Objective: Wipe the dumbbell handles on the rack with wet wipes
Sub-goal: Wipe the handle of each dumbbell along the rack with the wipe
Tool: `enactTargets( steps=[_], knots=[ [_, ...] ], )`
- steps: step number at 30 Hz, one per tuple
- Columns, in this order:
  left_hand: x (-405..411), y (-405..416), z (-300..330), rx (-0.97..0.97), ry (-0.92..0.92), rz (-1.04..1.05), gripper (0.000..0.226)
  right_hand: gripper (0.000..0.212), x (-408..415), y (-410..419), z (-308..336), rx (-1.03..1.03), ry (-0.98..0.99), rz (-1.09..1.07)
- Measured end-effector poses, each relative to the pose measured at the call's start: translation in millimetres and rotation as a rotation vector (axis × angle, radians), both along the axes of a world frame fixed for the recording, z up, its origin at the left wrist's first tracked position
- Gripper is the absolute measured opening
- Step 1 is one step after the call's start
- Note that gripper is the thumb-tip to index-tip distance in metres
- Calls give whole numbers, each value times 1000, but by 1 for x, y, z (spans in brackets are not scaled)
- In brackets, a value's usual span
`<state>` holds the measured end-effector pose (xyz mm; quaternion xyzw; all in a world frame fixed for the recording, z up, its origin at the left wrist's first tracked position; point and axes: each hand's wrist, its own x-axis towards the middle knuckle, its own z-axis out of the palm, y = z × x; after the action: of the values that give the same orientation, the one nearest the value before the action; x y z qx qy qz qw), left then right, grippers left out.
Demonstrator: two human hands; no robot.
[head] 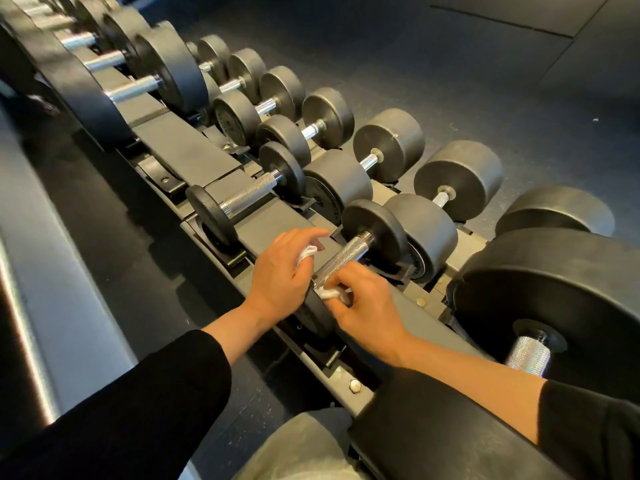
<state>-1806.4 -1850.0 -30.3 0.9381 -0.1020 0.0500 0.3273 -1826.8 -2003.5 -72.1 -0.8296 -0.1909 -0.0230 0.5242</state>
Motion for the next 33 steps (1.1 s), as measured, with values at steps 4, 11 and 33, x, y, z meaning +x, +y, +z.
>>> enactTargets(
  steps=[4,11,33],
  knots=[
    [0,0,0,10,15,14,41,10,13,-8,0,25,-29,-198],
    [0,-1,2,39,29,30,38,23,30,-15,-1,-225,-53,-300],
    [4,2,9,-169,143,3,27,38,53,-21,24,-508,26,17]
  ],
)
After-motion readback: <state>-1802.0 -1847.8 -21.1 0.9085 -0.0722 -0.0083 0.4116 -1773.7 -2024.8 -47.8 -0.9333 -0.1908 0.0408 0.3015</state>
